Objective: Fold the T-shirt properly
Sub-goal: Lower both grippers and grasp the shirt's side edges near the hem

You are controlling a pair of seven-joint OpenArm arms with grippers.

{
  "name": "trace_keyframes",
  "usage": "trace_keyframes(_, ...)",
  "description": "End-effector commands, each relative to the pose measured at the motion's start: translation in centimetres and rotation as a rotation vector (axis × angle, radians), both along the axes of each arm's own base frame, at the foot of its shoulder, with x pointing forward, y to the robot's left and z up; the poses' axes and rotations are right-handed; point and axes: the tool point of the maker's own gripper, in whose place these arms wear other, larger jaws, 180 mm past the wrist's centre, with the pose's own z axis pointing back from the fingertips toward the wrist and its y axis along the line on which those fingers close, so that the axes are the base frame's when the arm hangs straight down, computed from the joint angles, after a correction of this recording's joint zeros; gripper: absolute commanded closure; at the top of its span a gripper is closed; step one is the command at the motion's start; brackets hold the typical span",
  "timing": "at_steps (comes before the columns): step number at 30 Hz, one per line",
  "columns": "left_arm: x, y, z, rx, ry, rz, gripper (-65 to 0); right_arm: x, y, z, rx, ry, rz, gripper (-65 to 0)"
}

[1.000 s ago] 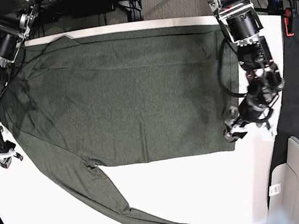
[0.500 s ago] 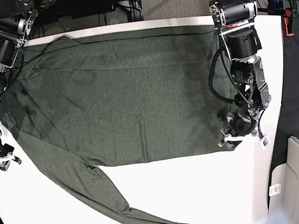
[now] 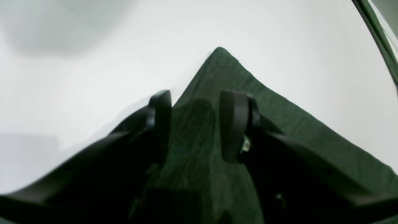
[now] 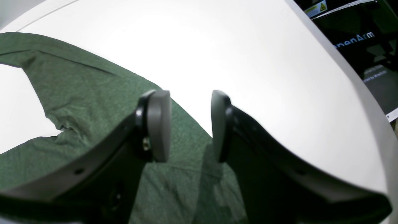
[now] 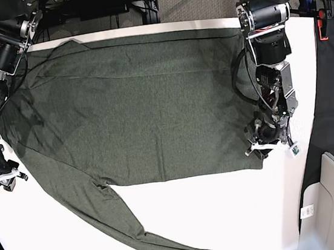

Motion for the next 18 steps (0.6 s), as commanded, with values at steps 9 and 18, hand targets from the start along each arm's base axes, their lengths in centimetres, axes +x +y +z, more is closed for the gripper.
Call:
trace_keyframes(9,0.8,-3.3,0.6,0.047,0.035,-0.131,-25.4,0.8,-0.6,2.7,-0.028,-0.071,-0.002,-22.2)
trace_keyframes(18,0.0,-5.9,-0.1,0.119,0.051,-0.243,-14.8,0.7,-0.7,2.7,-0.028,-0.074,-0.004,-22.2)
